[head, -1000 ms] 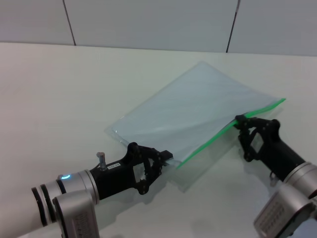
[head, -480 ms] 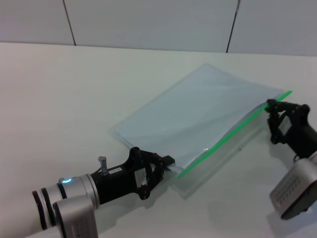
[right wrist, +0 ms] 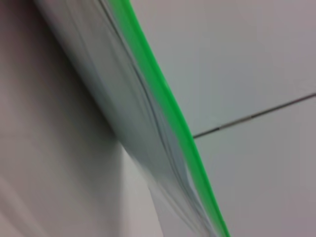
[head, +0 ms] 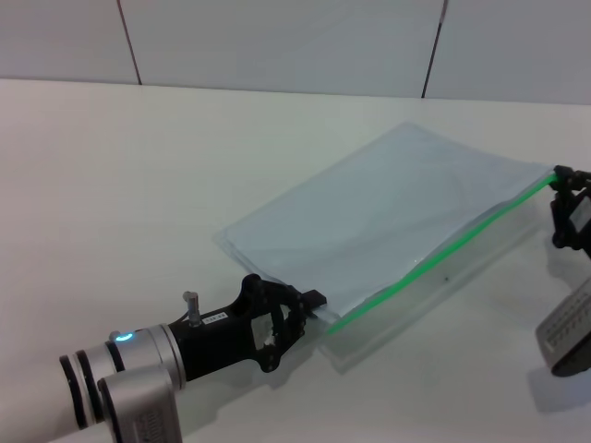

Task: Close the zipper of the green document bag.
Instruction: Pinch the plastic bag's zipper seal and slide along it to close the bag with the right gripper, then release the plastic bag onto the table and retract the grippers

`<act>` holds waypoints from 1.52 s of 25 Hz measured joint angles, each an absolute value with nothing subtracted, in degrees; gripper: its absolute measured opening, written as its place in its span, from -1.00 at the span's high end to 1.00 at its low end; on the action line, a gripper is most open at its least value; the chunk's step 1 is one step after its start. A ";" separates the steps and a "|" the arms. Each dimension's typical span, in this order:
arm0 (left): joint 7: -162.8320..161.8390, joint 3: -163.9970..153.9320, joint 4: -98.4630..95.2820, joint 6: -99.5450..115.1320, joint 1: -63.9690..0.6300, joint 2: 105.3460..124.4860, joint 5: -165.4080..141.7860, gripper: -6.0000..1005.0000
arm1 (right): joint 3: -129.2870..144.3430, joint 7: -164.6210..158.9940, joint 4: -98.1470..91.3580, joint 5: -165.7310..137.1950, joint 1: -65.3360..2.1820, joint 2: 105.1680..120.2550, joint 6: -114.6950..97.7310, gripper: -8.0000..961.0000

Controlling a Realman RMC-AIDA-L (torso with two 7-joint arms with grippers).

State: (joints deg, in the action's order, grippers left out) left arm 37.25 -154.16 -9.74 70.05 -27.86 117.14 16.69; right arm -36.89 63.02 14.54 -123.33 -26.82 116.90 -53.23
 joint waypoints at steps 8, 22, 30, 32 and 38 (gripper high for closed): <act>39.17 -153.62 -10.20 70.10 -27.26 117.13 17.12 0.84 | -37.24 64.99 14.38 -123.51 -26.80 116.95 -54.38 0.63; 40.60 -153.27 -12.03 70.91 -26.40 117.25 24.63 0.63 | -37.10 60.15 16.49 -123.60 -23.43 117.24 -64.25 0.54; 37.80 -153.23 -11.98 82.25 -23.21 116.91 35.70 0.05 | -35.54 44.57 16.33 -123.95 -20.66 116.99 -74.53 -0.10; 35.63 -152.63 -11.90 84.81 -22.52 116.82 38.35 -0.09 | -34.58 41.41 16.64 -123.94 -20.17 117.09 -75.36 -0.30; 24.94 -145.25 -11.43 89.75 -19.46 116.72 47.05 -0.25 | -31.50 35.94 18.19 -123.87 -19.72 117.24 -77.30 -0.76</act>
